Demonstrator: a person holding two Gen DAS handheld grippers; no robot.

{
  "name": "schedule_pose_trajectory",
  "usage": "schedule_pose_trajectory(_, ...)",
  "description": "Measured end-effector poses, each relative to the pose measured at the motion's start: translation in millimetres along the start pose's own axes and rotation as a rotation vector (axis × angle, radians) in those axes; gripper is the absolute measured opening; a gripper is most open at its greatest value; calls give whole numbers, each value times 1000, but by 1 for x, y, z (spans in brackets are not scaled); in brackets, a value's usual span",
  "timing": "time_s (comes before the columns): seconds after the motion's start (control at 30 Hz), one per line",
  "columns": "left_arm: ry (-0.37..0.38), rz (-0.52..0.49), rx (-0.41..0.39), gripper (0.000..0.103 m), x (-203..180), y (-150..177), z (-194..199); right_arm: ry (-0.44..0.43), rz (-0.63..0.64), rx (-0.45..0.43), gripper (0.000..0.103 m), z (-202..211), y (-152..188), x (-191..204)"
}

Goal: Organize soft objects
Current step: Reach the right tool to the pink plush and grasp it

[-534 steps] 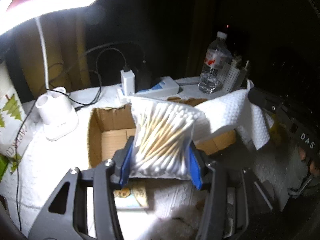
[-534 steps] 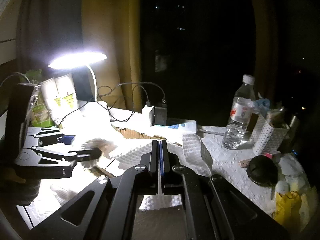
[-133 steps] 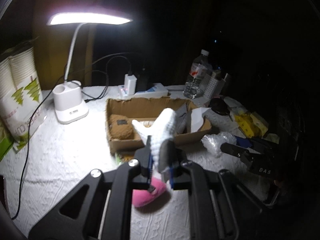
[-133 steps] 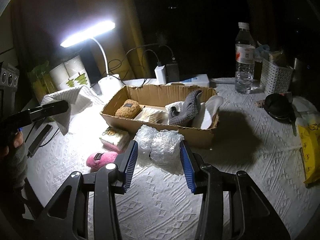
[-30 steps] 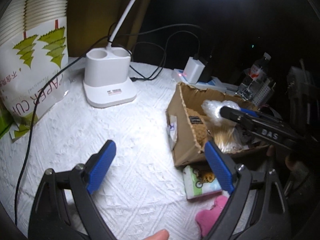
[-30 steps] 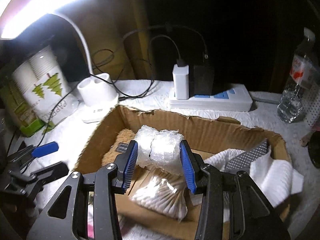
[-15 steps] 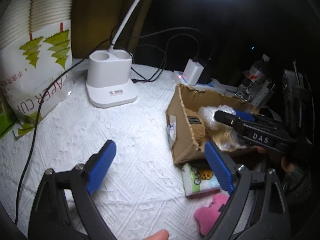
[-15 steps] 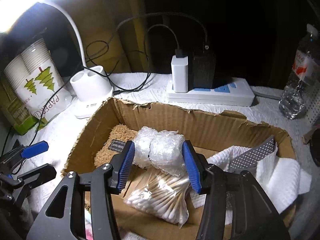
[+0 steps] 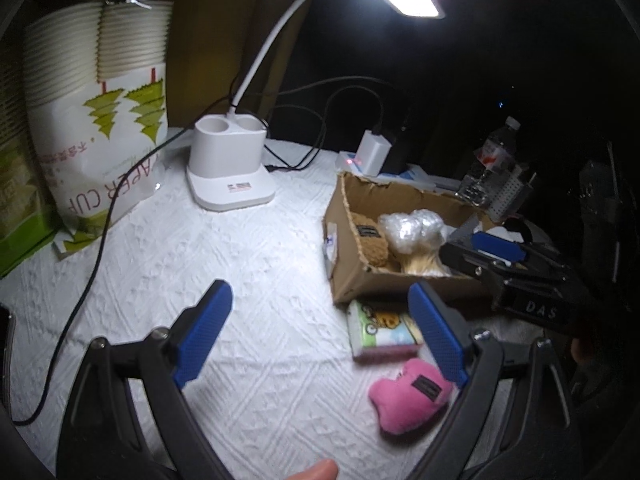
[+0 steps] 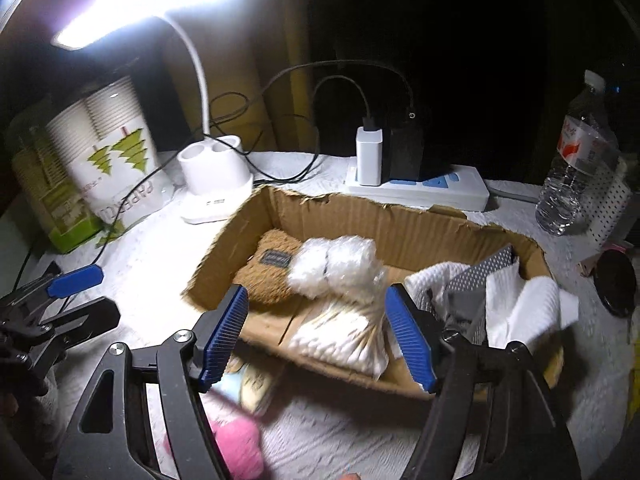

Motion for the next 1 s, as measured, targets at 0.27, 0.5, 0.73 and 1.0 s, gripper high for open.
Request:
schedule_pose_trajectory(0.27,-3,-10,-10,91,-8,15,22,-9,7,-11,74,29,20,13)
schedule_pose_trajectory(0.5,-4,-8,-13,91,-10,29,35,-19,7,5,74,40,44,24)
schedule_pose_trajectory(0.73,-14,5,-4,91,-4,45,44,-52,19,44,74,36,65,42)
schedule_pose_trajectory(1.0,-41,35,17,91,11,64,44,-92,37,94,74,20,82,60)
Point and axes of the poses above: each gripper's, at about its wrist camera, not at the fingertips, and z roughly against the way its jaws point, x to its left, y to its underside, the point moved 2 cm from there along -z, roughly the way its jaws point, and after that the axes turned 1 degree about -x, right-handed, at the moved point
